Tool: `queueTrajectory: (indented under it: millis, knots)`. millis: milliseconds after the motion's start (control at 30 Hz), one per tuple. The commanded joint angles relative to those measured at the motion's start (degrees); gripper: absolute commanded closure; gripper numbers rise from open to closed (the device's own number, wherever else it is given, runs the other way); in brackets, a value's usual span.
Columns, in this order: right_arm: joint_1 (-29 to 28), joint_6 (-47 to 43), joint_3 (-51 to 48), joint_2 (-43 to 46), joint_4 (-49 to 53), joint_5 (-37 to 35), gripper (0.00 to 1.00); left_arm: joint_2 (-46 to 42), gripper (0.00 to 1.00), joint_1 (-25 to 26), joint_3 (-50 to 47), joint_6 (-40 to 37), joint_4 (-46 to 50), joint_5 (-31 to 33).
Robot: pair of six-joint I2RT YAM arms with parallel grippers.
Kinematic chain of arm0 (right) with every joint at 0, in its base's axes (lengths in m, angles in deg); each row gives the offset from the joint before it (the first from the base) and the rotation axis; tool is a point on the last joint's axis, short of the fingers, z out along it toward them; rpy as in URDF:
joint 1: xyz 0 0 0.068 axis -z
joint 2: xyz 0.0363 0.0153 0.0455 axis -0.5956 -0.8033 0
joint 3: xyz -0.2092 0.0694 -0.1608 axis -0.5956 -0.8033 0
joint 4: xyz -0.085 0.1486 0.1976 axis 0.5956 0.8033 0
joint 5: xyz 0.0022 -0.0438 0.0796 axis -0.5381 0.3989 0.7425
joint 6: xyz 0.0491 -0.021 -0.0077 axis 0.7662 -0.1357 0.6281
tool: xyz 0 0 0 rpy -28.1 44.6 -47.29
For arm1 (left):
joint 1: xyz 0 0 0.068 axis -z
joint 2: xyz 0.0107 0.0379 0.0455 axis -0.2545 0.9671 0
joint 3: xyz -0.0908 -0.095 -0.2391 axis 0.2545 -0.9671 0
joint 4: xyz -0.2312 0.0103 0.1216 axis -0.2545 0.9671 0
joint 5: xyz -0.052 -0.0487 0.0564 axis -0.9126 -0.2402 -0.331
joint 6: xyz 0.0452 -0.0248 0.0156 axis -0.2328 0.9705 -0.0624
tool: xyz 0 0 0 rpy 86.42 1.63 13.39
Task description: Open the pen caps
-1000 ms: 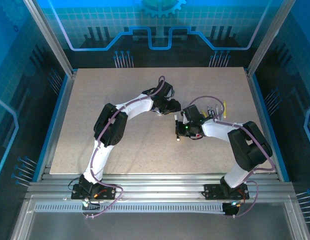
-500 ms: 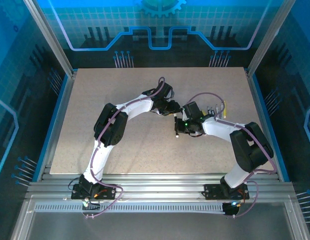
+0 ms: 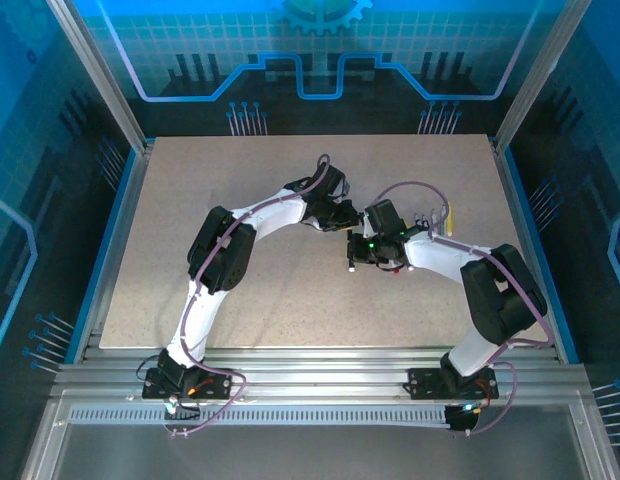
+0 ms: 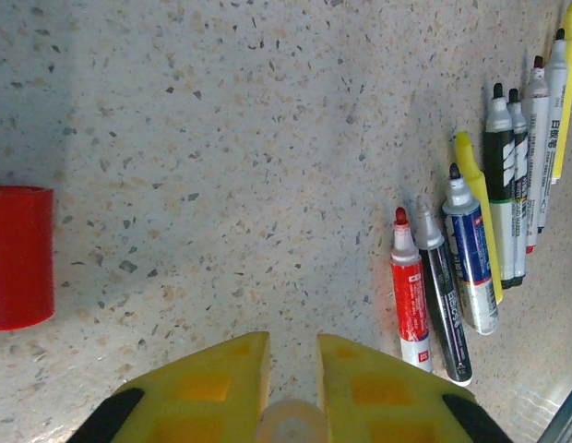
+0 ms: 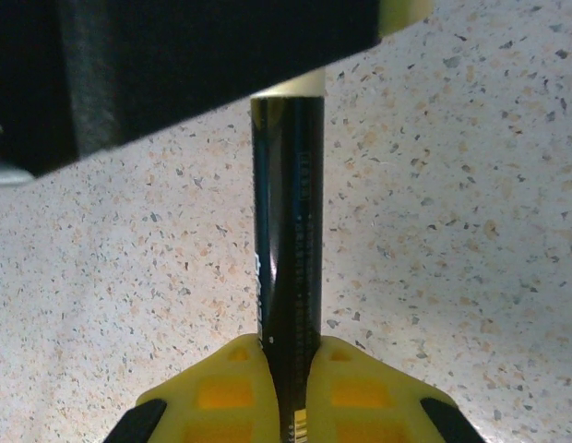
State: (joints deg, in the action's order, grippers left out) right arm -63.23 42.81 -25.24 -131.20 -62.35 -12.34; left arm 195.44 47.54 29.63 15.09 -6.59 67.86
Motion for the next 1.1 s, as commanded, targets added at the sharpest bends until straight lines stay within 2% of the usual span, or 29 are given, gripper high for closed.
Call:
queueTrajectory:
  millis: [0,67,133,300,433,567,633,667,767,800,933,1067]
  knots:
    - [-0.5,-0.9,1.0,-0.2,0.5,0.4,1.00,-1.9,1.00,0.1,-0.9,-0.5,-0.4,-0.7]
    - [-0.6,-0.9,0.9,-0.6,0.4,0.3,0.94,-2.3,1.00,0.1,-1.5,-0.2,-1.2,-0.9]
    - [-0.5,-0.9,0.7,-1.4,0.3,0.5,0.84,-2.9,1.00,0.1,-2.1,0.2,-1.9,-1.3]
    - [-0.5,-0.9,0.5,-2.9,-0.9,0.7,0.69,-3.8,1.00,0.1,-2.7,0.7,-2.9,-2.5]
    - [-0.6,-0.9,0.9,-3.8,-1.4,0.7,0.67,-4.2,1.00,0.1,-2.8,1.3,-3.5,-3.1]
    - [-0.5,-0.9,1.6,-4.9,-1.4,0.7,0.67,-4.3,1.00,0.1,-2.8,1.5,-3.8,-3.5]
    - [-0.5,-0.9,2.0,-5.1,-1.1,0.4,0.71,-4.2,1.00,0.1,-2.7,1.5,-3.8,-3.5]
    - [-0.5,-0.8,2.0,-4.9,-1.0,0.3,0.76,-4.1,1.00,0.1,-2.6,1.4,-3.6,-3.6]
    - [-0.5,-0.5,1.4,-3.7,-1.2,-0.2,0.98,-3.8,1.00,0.1,-2.6,1.3,-3.3,-3.2]
    - [-0.5,-0.5,1.1,-3.2,-1.2,-0.4,1.00,-3.6,1.00,0.1,-2.6,1.4,-3.2,-2.9]
    - [-0.6,-0.1,-1.2,-0.7,-1.3,0.4,1.00,-2.6,1.00,0.0,-0.6,1.5,-1.3,1.1]
    - [-2.5,1.7,-6.7,3.6,0.1,3.7,1.00,0.2,1.00,-0.9,5.8,1.1,2.7,4.8]
